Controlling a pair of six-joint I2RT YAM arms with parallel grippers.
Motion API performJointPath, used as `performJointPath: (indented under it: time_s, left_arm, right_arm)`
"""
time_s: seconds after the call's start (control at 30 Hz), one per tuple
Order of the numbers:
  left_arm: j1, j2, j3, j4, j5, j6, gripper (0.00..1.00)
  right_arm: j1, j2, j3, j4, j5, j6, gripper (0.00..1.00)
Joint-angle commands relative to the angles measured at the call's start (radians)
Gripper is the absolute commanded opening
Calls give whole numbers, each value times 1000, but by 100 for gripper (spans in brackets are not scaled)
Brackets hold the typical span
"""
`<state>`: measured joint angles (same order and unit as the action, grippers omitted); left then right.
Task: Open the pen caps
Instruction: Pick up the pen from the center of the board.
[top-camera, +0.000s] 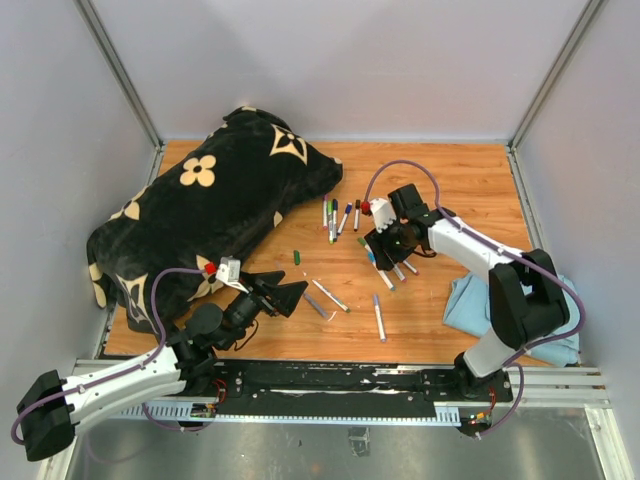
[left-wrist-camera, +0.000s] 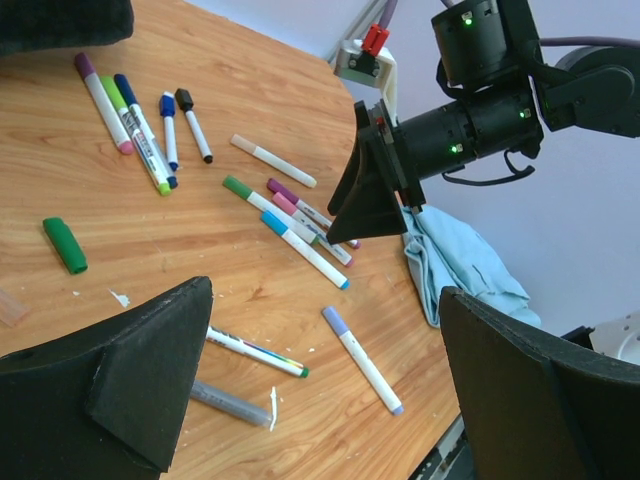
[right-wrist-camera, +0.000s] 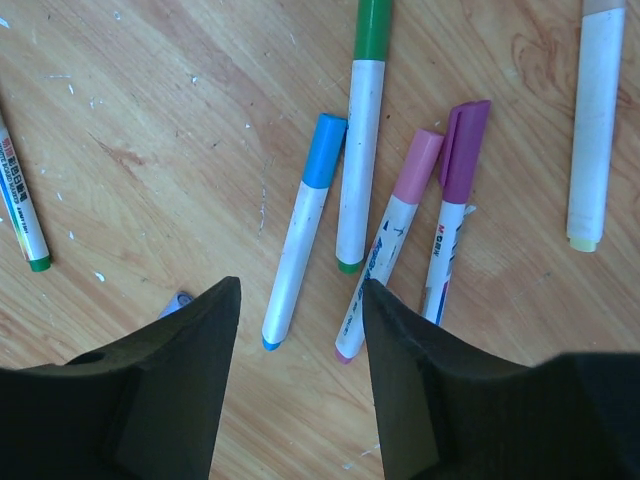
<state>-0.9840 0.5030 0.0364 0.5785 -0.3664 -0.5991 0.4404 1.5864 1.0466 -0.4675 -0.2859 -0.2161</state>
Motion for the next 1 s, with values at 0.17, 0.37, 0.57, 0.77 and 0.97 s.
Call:
performJointPath:
  time_s: [0.17,0.37,0.57,0.77,0.97]
  left_arm:
    - [-5,-23,-13,8,-29,-1,99]
    - [-5,-38,-18,-4,-32,-4,99]
    - [-5,-43,-19,-6,-35,-3,99]
    - [-5,-44,-20,-6,-31,-6,99]
    - [-5,-42,-23,1,-28,-13,99]
  right_arm:
    - [74,25,28,-39,52,-44,47]
    - [98,71,35,-62,115,-53,42]
    - [98,96,35,-70,149,-61,39]
    - [99,121,45,-86,128,-59,35]
    - [103,145,47,-89,125,-58,31]
